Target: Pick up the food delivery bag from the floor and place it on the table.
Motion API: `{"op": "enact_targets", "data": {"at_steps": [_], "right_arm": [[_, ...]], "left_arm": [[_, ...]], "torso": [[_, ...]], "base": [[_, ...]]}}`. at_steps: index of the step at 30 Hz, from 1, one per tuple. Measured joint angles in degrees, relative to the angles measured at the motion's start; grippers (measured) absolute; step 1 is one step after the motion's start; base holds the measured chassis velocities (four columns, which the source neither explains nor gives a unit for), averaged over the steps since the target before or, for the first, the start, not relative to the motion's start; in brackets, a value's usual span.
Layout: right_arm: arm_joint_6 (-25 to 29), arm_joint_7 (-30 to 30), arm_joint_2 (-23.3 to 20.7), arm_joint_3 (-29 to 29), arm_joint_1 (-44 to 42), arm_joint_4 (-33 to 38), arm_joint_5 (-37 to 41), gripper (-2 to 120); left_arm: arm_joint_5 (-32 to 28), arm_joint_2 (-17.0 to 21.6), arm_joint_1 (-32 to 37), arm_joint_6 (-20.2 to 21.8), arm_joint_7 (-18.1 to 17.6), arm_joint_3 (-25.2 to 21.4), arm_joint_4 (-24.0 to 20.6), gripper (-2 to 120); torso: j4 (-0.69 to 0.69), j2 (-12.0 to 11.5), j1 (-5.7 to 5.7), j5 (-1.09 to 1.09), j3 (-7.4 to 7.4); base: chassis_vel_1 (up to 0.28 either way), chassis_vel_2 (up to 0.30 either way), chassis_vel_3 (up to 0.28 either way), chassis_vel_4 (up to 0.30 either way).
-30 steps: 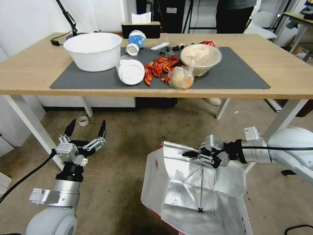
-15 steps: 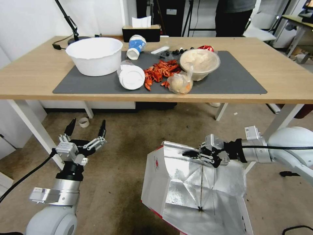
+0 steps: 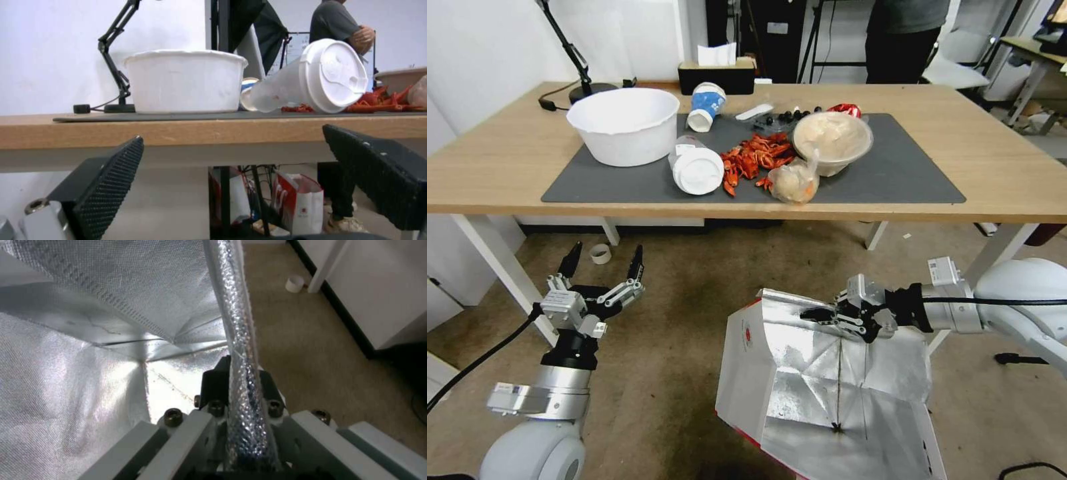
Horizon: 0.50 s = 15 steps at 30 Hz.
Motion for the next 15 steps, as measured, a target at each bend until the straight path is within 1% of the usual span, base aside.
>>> {"op": "enact_targets", "data": {"at_steps": [4,10,14,15], "right_arm": [[0.05,-0.07,0.00,0.00,0.00,-0.02,0.01,0],[0.24,-0.22,-0.05,0.02,0.00,-0.02,0.14,0],[0.28,-0.28,-0.08,0.03,0.00,-0.02,0.16,0],[0.32,-0.31,-0.09,0.04,0.00,-0.03,0.22,0]], "left_arm": [[0.00,-0.04,0.01,0.00,0.00,0.00,-0.03,100],[0.00,-0.15,0.03,0.00,0.00,-0.01,-0.05,100],[0.00,-0.16,0.03,0.00,0.00,-0.01,-0.05,100],[0.00,-0.14,0.03,0.00,-0.01,-0.01,-0.07,100]], "torso": [[0.00,0.59,0.20,0.00,0.40],[0.00,2.48,0.91,0.00,1.59],[0.00,2.99,1.08,0.00,1.91],[0.00,3.42,1.25,0.00,2.17]], "base": [[0.000,0.000,0.000,0.000],[0.000,0.000,0.000,0.000],[0.000,0.000,0.000,0.000],[0.000,0.000,0.000,0.000]]}}
